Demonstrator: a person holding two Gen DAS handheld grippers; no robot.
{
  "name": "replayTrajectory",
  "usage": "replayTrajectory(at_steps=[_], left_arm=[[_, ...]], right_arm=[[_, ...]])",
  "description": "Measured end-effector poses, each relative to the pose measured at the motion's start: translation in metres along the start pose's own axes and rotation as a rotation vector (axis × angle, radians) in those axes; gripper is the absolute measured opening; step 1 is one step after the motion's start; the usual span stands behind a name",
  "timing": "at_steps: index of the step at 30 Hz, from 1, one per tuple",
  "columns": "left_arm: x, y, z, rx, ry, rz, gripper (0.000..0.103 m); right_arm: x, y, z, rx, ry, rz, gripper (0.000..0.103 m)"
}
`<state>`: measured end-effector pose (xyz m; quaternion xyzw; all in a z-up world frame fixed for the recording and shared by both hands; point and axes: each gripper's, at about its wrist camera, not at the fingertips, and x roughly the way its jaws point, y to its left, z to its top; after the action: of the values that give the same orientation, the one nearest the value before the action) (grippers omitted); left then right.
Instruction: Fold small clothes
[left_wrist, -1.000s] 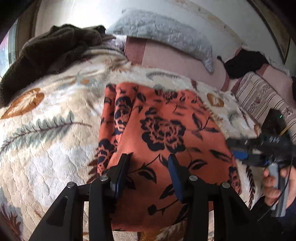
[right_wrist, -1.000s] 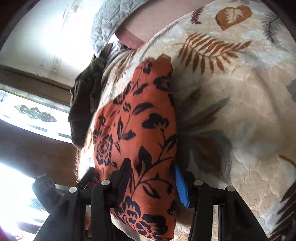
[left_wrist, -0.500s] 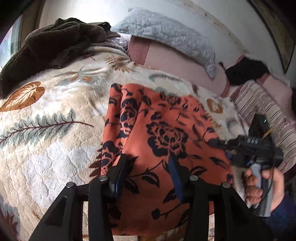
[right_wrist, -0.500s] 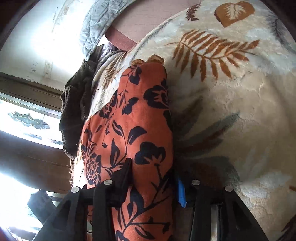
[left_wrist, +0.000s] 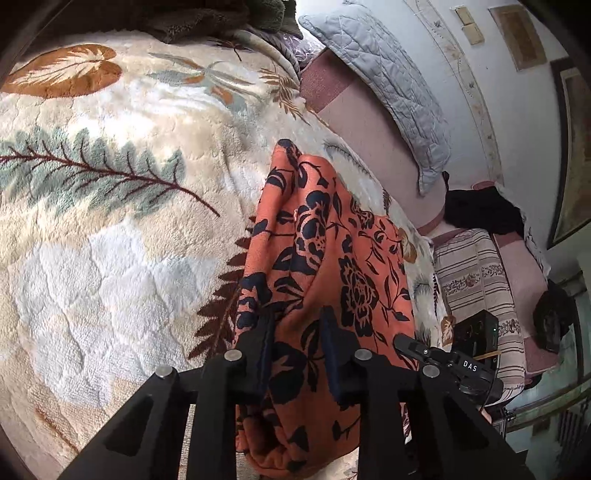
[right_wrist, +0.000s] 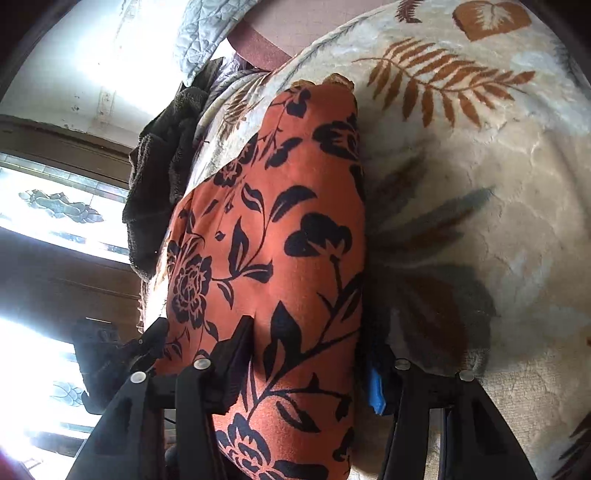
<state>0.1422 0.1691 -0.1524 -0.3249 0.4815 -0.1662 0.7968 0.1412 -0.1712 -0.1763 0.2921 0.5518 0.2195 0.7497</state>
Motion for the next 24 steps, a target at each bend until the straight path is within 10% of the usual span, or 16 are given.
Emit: replayTrajectory(at_steps=[7, 14, 24], left_arm=[[-0.008, -0.005, -0.006, 0.028, -0.066, 0.061, 0.031], [-0.042, -0.054, -0.040, 0.207, -0.200, 0.122, 0.067], [-0.021, -0.056, -0.056, 0.236, -0.107, 0.230, 0.066]], right_arm=[[-0.015, 0.009, -0.017, 0.006, -0.044, -0.058, 0.062], [-0.062, 0.026, -0.060, -0.105, -0.115, -0.077, 0.062], [-0.030, 0.031, -0.066, -0.145, -0.039, -0.111, 0.072]])
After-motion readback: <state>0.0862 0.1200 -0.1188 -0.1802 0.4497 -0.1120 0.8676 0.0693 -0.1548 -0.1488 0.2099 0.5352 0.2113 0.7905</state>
